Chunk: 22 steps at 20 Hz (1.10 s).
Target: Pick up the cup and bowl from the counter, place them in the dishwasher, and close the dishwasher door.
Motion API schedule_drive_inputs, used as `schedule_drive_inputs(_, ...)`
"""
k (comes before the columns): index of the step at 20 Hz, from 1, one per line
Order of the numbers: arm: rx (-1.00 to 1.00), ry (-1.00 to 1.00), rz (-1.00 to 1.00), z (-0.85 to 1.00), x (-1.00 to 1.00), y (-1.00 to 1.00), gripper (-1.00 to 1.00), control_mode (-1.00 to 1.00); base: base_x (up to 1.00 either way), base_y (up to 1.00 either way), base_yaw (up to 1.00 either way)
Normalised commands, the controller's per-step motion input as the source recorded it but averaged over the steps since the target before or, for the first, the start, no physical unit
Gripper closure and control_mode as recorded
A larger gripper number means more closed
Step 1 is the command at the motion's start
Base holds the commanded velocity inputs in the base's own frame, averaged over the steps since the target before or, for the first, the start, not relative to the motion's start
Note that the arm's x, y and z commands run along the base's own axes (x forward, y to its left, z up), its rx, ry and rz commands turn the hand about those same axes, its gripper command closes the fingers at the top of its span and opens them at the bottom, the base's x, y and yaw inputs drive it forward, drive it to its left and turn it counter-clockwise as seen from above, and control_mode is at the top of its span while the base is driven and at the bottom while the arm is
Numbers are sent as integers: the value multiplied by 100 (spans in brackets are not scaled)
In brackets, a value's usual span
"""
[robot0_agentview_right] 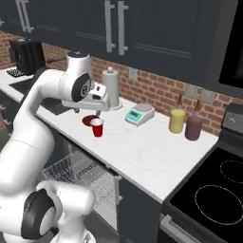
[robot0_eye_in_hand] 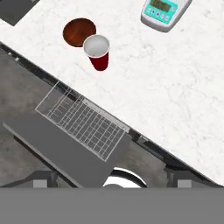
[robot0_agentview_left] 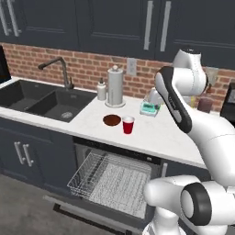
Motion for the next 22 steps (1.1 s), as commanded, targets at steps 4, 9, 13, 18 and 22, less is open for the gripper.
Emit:
schedule_drive_inputs(4, 0, 0, 0, 0, 0, 0, -100, 100, 0, -21, 60)
schedule_drive_inputs(9, 0, 0, 0, 0, 0, 0, -100, 100, 0, -28, 50)
schedule_drive_inputs(13, 0, 0, 0, 0, 0, 0, -100, 100, 0, -33, 37)
schedule_drive_inputs(18, 0, 0, 0, 0, 0, 0, -100, 100, 0, -38, 24)
schedule_drive_inputs(22, 0, 0, 0, 0, 0, 0, -100, 100, 0, -35, 16)
